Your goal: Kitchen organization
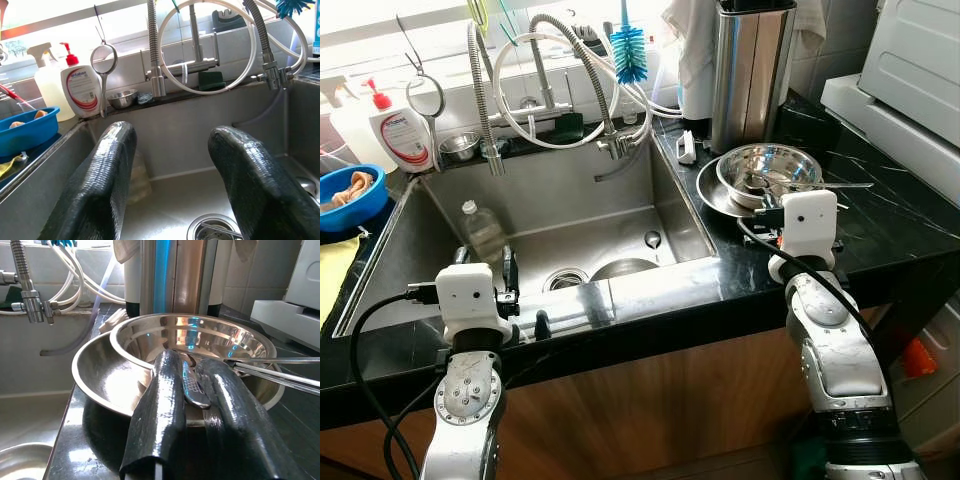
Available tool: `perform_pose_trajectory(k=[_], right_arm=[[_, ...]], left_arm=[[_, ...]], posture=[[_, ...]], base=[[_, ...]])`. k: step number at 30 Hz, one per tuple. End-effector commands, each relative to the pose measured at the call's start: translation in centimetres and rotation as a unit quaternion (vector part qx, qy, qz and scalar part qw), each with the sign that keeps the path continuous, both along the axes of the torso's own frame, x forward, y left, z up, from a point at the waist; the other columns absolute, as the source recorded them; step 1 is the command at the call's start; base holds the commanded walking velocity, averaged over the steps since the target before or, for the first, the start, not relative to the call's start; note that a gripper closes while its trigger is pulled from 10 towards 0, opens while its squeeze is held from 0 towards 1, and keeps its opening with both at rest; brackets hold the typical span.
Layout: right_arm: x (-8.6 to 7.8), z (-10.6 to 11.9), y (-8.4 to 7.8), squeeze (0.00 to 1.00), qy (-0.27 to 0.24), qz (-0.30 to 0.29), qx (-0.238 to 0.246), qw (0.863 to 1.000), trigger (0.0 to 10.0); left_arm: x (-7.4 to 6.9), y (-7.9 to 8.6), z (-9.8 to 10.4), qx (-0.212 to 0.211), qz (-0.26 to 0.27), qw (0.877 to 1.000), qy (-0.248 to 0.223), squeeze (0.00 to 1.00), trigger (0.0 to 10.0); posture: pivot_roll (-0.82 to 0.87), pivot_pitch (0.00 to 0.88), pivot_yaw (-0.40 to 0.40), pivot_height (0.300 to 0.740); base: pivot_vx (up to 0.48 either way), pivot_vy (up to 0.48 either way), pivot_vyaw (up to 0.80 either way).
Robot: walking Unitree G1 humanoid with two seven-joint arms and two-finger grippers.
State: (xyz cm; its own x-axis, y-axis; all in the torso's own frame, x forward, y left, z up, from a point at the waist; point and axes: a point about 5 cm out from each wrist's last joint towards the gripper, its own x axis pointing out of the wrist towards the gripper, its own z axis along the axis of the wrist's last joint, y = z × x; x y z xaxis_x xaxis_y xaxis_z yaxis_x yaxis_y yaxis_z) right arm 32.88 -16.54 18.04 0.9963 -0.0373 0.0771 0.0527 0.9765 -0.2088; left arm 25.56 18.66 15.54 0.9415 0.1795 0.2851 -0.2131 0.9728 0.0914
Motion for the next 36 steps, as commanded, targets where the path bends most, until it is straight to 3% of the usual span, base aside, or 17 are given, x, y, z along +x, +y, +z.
perform_pose_trajectory(k=[1,7,13,17,19,20,27,32,36], right_arm=[[0.0,0.1,0.5,0.00,-0.002,0.008,0.002,1.000,0.0],[0.0,0.3,0.5,0.00,-0.008,0.007,0.003,1.000,0.0],[-0.1,2.1,0.9,0.00,-0.065,0.021,0.015,0.998,0.0],[-0.1,2.4,1.1,0.00,-0.073,0.026,0.018,0.997,0.0],[-0.1,2.2,1.1,0.00,-0.069,0.028,0.016,0.997,9.3],[-0.1,2.2,1.1,0.00,-0.068,0.028,0.016,0.997,10.0],[-0.1,2.0,1.1,0.00,-0.067,0.030,0.017,0.997,10.0],[-0.2,3.4,1.5,0.00,-0.110,0.044,0.030,0.993,10.0],[-0.2,4.0,2.2,0.00,-0.116,0.071,0.028,0.990,10.0]], left_arm=[[0.0,0.3,-0.1,0.008,0.010,1.000,0.004,0.00,10.0],[0.0,0.3,-0.1,0.008,0.010,1.000,0.003,0.00,10.0],[0.0,0.3,-0.1,0.008,0.010,1.000,0.004,0.00,10.0],[0.0,0.3,-0.2,0.007,0.010,1.000,0.004,0.00,10.0],[0.0,0.2,-0.1,0.007,0.009,1.000,0.004,0.00,10.0],[0.0,0.2,-0.1,0.007,0.009,1.000,0.004,0.00,10.0],[0.1,0.2,-0.2,0.008,0.009,1.000,0.005,0.00,10.0],[0.1,0.3,-0.1,0.008,0.010,1.000,0.003,0.00,10.0],[0.1,0.3,0.0,0.008,0.010,1.000,0.001,0.00,10.0]], posture=[[-0.23,0.000,0.125,0.740],[-0.22,0.000,0.125,0.740],[-0.22,0.000,0.125,0.740],[-0.23,0.000,0.126,0.740],[-0.22,0.000,0.123,0.740],[-0.22,0.000,0.123,0.740],[-0.23,0.000,0.124,0.740],[-0.23,0.000,0.127,0.740],[-0.23,0.000,0.125,0.740]], base=[[0.000,0.000,0.00],[0.000,0.000,0.00],[0.000,0.000,0.00],[0.000,0.000,0.00],[0.000,0.000,0.00],[0.000,0.000,0.00],[0.000,0.000,0.00],[0.000,0.000,0.00],[0.000,0.000,0.00]])
